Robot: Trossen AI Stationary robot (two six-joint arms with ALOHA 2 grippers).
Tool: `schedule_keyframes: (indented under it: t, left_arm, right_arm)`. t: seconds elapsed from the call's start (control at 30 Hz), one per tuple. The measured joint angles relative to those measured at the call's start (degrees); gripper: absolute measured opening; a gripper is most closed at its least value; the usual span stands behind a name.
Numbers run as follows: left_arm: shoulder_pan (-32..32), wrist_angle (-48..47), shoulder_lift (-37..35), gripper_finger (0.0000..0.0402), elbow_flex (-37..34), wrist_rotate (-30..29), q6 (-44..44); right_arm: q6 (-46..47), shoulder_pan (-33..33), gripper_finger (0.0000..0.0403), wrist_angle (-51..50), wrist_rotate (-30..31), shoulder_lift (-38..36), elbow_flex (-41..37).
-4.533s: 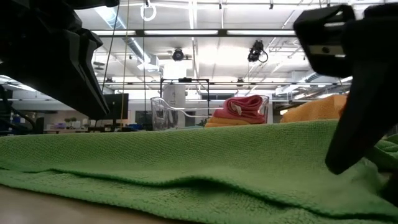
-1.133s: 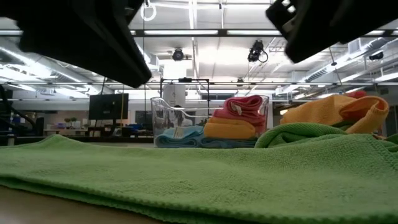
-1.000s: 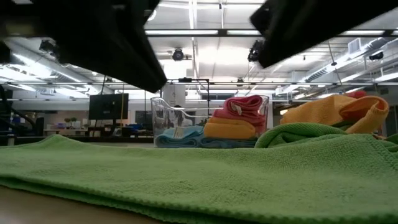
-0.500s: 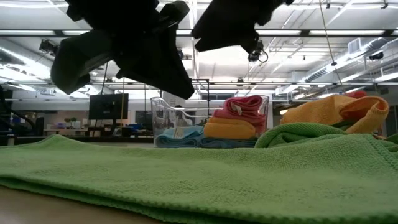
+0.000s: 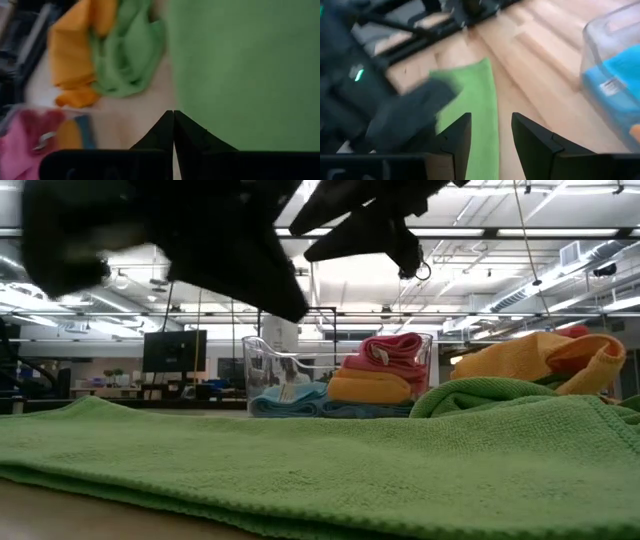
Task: Fold microfiber towels
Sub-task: Fold the top green microfiber cloth
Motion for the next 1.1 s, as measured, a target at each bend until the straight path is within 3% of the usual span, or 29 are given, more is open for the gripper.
schedule_keyframes:
  t: [0.13,0.37,0.67,1.1]
  left_arm:
    - [-3.0,-4.6,0.0,0.0016,0.5,5.3,-3.9]
    - [-8.2,-9.4,0.0,0.0009,0.5,5.4,-9.7]
    - [-13.0,-10.0,0.0,0.0044,0.5,5.3,-19.9]
    - [-14.4,-14.0,0.0,0.0015,0.5,5.2,-19.9]
  right_arm:
    - [1.1,-0.1,0.015,2.2,3.4,0.0,0.0]
    - [6.3,-0.4,0.015,3.3,7.2,0.0,0.0]
    - [13.3,-0.6,0.015,3.5,10.0,0.0,0.0]
    - [16.0,-2.2,0.015,3.5,10.0,0.0,0.0]
